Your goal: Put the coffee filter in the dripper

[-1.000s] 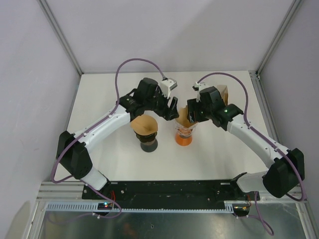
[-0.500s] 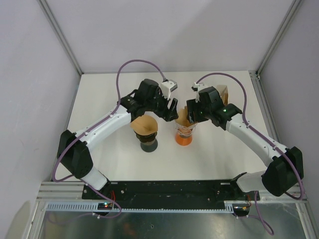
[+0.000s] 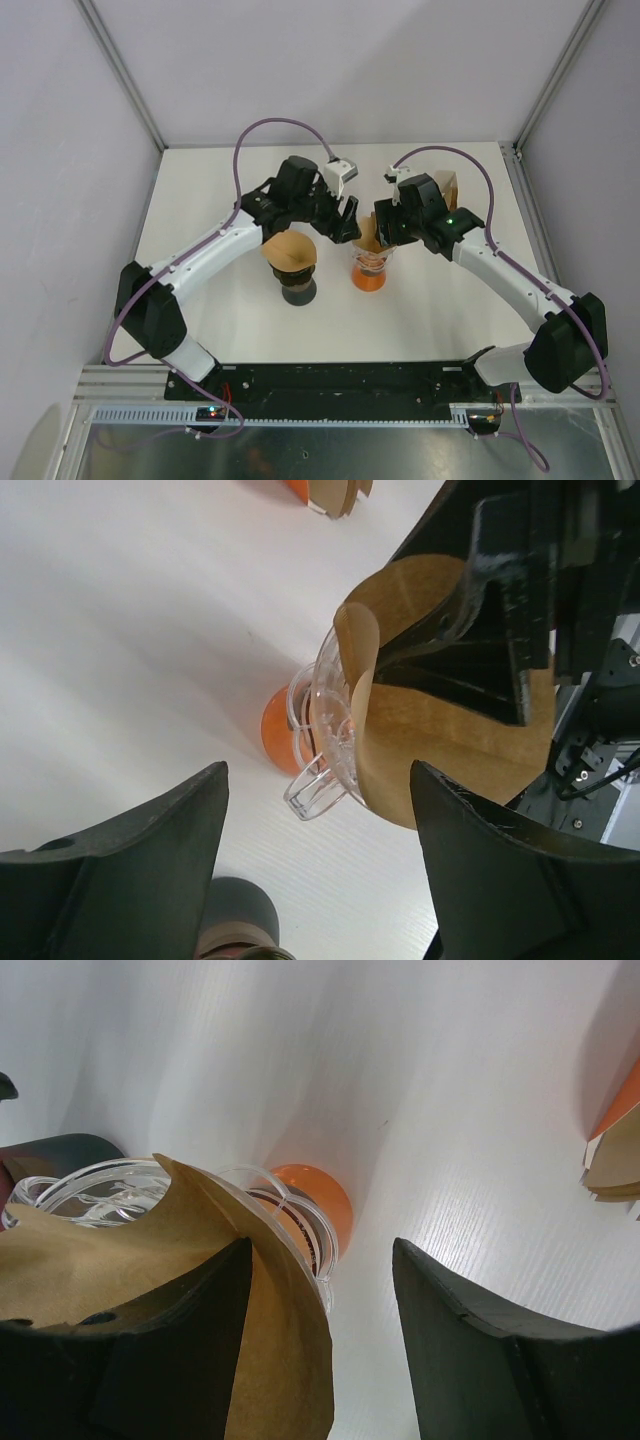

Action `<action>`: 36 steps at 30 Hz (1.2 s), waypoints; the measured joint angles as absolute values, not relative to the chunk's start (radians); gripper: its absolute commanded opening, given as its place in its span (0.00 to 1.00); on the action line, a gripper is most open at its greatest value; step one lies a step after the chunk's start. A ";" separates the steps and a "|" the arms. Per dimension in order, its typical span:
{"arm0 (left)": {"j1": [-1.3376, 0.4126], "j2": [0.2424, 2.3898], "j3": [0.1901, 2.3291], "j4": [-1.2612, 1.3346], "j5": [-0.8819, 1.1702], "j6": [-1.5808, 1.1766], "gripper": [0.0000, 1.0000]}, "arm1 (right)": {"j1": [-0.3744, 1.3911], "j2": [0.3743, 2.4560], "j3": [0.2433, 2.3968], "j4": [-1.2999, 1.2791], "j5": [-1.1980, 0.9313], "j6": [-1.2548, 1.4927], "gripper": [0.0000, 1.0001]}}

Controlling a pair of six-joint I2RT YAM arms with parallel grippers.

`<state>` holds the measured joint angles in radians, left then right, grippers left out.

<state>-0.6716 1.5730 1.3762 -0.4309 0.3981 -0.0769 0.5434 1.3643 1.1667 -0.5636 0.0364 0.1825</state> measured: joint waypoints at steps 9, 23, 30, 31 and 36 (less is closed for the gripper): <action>-0.671 1.581 1.444 -0.429 0.429 -0.096 0.77 | 0.546 1.364 1.167 -0.564 0.041 0.183 0.62; -0.673 1.681 1.467 -0.430 0.359 -0.077 0.57 | 0.546 1.364 1.167 -0.564 0.045 0.182 0.62; -0.677 1.678 1.464 -0.428 0.319 -0.059 0.57 | 0.545 1.364 1.167 -0.564 0.044 0.178 0.62; -0.677 1.677 1.462 -0.427 0.316 -0.058 0.57 | 0.545 1.364 1.167 -0.564 0.044 0.178 0.62; -0.678 1.671 1.452 -0.425 0.316 -0.052 0.61 | 0.543 1.364 1.167 -0.562 0.043 0.178 0.63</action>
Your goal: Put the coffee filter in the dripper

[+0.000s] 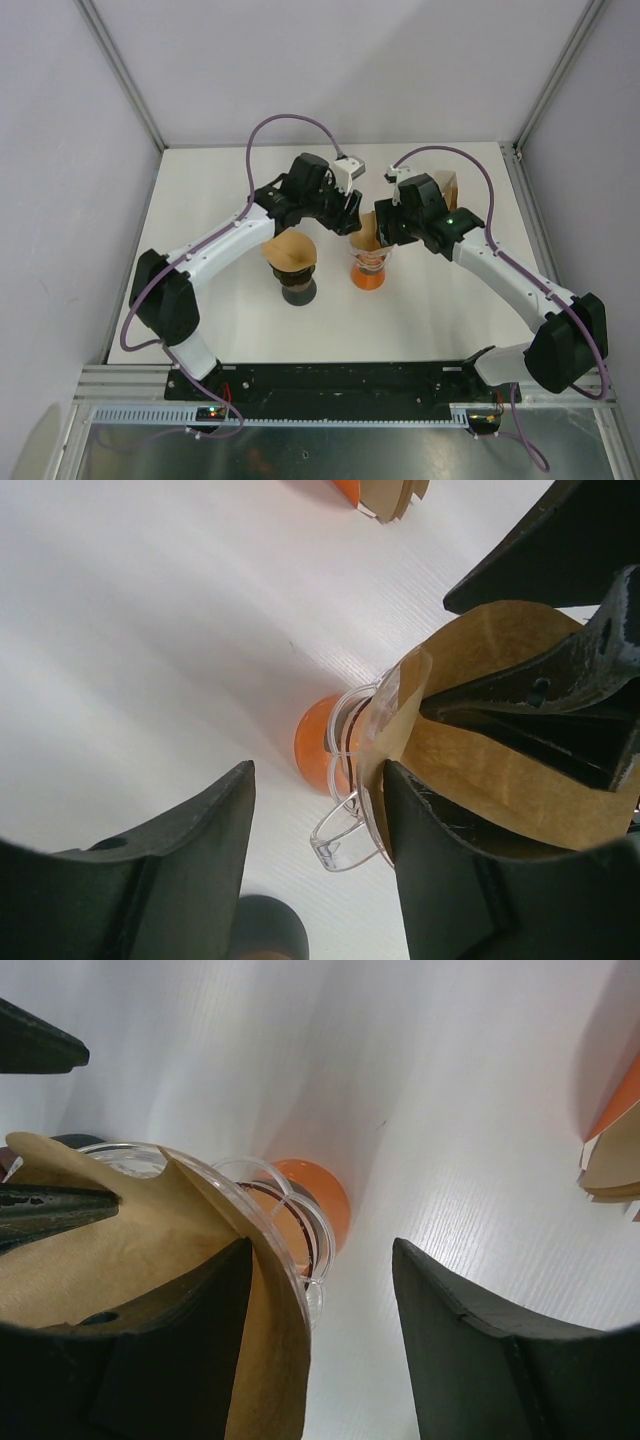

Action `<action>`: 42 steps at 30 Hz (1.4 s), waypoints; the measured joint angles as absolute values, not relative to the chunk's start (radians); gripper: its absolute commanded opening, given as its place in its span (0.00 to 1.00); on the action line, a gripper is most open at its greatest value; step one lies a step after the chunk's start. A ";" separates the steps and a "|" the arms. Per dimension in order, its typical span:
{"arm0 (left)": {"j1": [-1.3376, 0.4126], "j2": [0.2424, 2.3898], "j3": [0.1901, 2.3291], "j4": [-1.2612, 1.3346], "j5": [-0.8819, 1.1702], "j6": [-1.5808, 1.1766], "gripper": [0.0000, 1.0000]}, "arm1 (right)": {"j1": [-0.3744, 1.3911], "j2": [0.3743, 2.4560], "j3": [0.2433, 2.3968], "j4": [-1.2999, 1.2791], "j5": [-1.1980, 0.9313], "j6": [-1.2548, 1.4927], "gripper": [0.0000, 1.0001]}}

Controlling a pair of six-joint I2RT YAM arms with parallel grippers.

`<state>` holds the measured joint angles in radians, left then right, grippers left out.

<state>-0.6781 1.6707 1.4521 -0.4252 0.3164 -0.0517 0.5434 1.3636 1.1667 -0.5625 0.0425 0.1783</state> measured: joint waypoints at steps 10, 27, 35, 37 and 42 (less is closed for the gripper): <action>-0.681 1.664 1.452 -0.429 0.339 -0.054 0.71 | 0.539 1.320 1.161 -0.527 -0.017 0.171 0.65; -0.683 1.635 1.457 -0.429 0.346 -0.052 0.85 | 0.525 1.268 1.161 -0.502 -0.016 0.159 0.76; -0.682 1.595 1.481 -0.433 0.346 -0.044 0.99 | 0.509 1.184 1.161 -0.486 -0.021 0.154 0.99; -0.679 1.571 1.491 -0.432 0.344 -0.040 0.99 | 0.506 1.157 1.161 -0.482 -0.028 0.153 0.99; -0.648 1.471 1.499 -0.431 0.342 -0.025 1.00 | 0.481 1.079 1.162 -0.469 -0.038 0.153 0.99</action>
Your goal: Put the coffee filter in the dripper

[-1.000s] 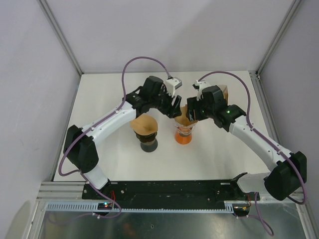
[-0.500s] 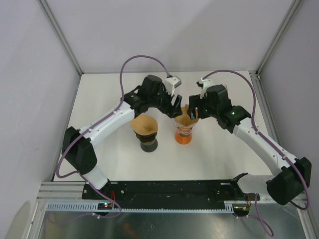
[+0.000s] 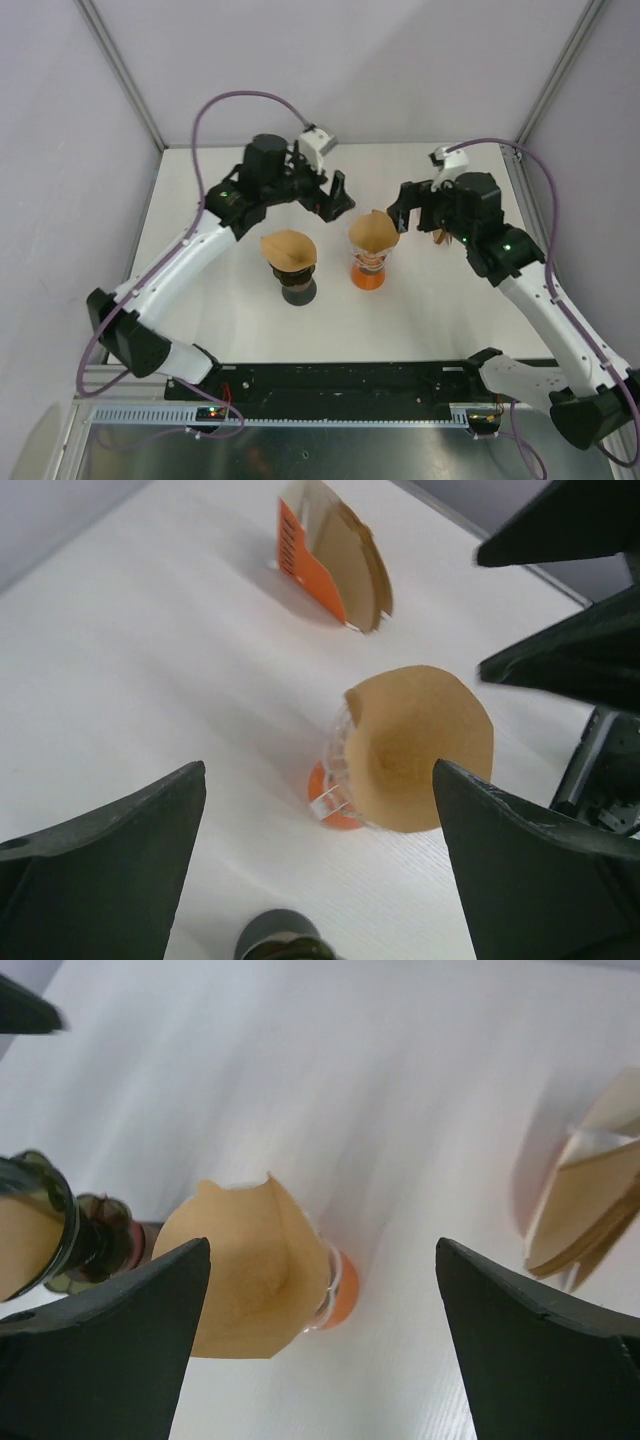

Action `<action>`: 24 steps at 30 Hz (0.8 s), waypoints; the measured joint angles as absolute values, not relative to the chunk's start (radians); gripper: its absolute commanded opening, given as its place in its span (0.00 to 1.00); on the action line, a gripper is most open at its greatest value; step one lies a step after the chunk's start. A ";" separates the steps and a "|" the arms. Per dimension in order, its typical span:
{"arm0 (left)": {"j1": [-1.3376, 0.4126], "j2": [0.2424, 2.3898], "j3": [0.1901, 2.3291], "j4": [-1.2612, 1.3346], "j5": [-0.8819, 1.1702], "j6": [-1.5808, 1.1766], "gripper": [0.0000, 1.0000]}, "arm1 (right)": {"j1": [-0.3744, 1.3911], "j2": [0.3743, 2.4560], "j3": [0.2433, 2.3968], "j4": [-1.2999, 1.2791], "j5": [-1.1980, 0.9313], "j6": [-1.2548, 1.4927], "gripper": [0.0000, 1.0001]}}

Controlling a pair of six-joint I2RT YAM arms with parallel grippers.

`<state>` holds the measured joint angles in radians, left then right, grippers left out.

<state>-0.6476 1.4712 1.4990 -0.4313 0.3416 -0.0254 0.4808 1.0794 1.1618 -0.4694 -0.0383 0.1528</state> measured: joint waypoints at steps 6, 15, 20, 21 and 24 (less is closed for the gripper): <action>-0.462 1.324 1.487 -0.426 0.289 -0.017 1.00 | 0.342 0.977 1.170 -0.467 0.028 0.158 0.99; -0.062 1.139 1.264 -0.404 0.250 0.034 1.00 | -0.004 0.917 1.076 -0.466 -0.023 0.208 0.99; 0.141 1.100 1.037 -0.376 0.291 0.076 1.00 | -0.107 0.839 0.845 -0.385 -0.032 0.236 0.99; 0.184 1.092 0.979 -0.360 0.304 0.084 1.00 | -0.115 0.821 0.789 -0.362 -0.031 0.237 0.99; 0.290 1.068 0.804 -0.285 0.340 0.098 1.00 | -0.125 0.769 0.630 -0.297 -0.010 0.243 0.98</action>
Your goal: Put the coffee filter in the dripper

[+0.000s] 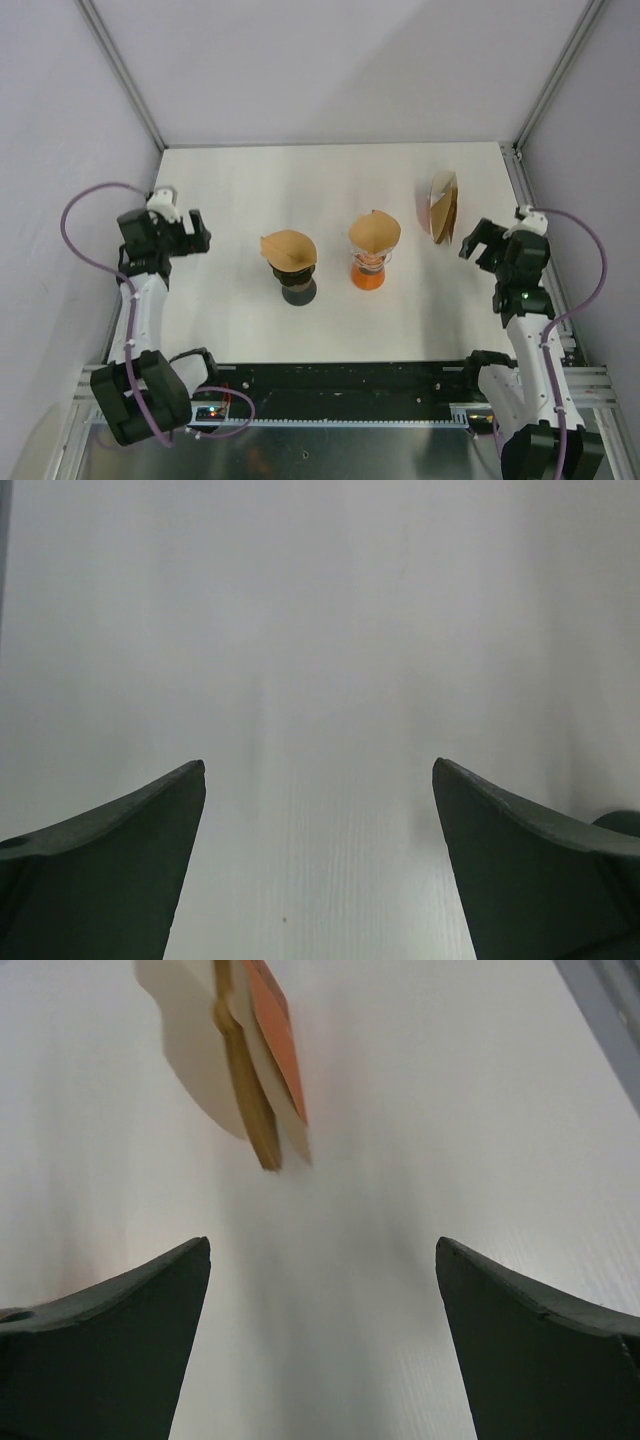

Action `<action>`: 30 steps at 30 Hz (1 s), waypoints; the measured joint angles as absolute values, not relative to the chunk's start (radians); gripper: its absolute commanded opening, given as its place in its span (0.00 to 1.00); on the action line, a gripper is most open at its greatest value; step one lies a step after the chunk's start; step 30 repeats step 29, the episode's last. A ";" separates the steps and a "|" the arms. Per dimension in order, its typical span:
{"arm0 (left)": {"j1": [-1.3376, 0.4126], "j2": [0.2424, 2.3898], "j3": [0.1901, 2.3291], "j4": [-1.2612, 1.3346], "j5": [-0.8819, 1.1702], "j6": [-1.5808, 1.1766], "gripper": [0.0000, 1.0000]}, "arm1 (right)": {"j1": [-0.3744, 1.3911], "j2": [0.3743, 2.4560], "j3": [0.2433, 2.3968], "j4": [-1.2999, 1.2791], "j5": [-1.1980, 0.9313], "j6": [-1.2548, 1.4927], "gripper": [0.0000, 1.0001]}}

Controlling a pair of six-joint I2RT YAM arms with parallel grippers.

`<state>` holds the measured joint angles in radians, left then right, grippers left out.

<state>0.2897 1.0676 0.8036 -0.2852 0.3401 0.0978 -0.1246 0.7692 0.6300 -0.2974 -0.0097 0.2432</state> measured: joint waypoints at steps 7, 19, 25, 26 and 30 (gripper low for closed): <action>0.407 0.963 0.488 -0.057 0.426 0.105 1.00 | -0.110 0.635 0.343 -0.091 0.062 0.240 0.97; 0.411 0.903 0.192 0.384 0.509 0.052 1.00 | -0.035 0.521 0.119 0.130 0.139 0.223 0.97; 0.411 0.897 0.114 0.495 0.511 0.026 1.00 | -0.027 0.535 0.116 0.182 0.152 0.223 0.98; 0.411 0.897 0.114 0.506 0.511 0.025 1.00 | -0.027 0.538 0.114 0.192 0.153 0.223 0.98; 0.411 0.901 0.114 0.545 0.511 0.018 1.00 | -0.025 0.549 0.104 0.221 0.153 0.223 0.99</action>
